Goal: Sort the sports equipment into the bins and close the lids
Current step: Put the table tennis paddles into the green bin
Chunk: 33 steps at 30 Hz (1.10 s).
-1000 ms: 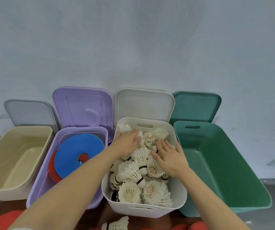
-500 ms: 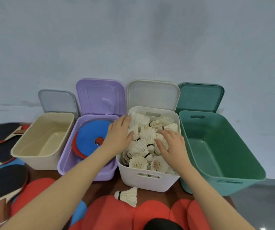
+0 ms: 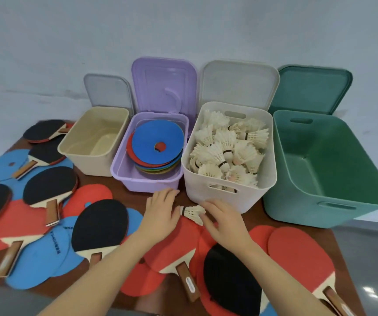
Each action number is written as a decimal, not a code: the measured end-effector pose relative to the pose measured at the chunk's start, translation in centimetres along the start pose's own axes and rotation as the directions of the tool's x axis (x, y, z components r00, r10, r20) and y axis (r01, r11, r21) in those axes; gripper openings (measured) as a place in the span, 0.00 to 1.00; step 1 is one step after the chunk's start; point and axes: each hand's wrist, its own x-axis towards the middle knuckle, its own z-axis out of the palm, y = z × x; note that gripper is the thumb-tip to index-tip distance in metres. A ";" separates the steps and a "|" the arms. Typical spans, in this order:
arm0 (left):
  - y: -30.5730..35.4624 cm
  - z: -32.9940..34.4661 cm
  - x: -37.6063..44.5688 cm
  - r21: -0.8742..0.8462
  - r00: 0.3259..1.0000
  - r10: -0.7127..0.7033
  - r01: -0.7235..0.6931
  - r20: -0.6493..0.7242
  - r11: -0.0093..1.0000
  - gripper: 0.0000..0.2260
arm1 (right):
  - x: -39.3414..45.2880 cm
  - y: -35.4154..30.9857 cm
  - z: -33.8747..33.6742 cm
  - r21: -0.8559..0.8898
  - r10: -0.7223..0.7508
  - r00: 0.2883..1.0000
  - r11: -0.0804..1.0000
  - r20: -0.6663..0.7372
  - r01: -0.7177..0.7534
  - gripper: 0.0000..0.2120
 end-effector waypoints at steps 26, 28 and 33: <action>-1.5 3.6 -4.4 -0.141 0.920 -0.002 0.062 0.392 0.988 0.24 | -3.9 -1.4 5.6 -0.028 0.362 0.909 0.931 0.208 -0.365 0.21; -1.3 3.0 -4.5 -0.178 0.937 0.020 0.045 0.350 0.983 0.23 | -4.2 -2.0 5.1 -0.006 0.332 0.937 0.943 0.108 -0.333 0.18; 0.7 0.2 -4.9 -0.260 0.980 0.160 -0.125 0.119 0.958 0.23 | -4.5 -4.4 1.6 0.070 0.241 0.950 0.970 -0.200 -0.231 0.15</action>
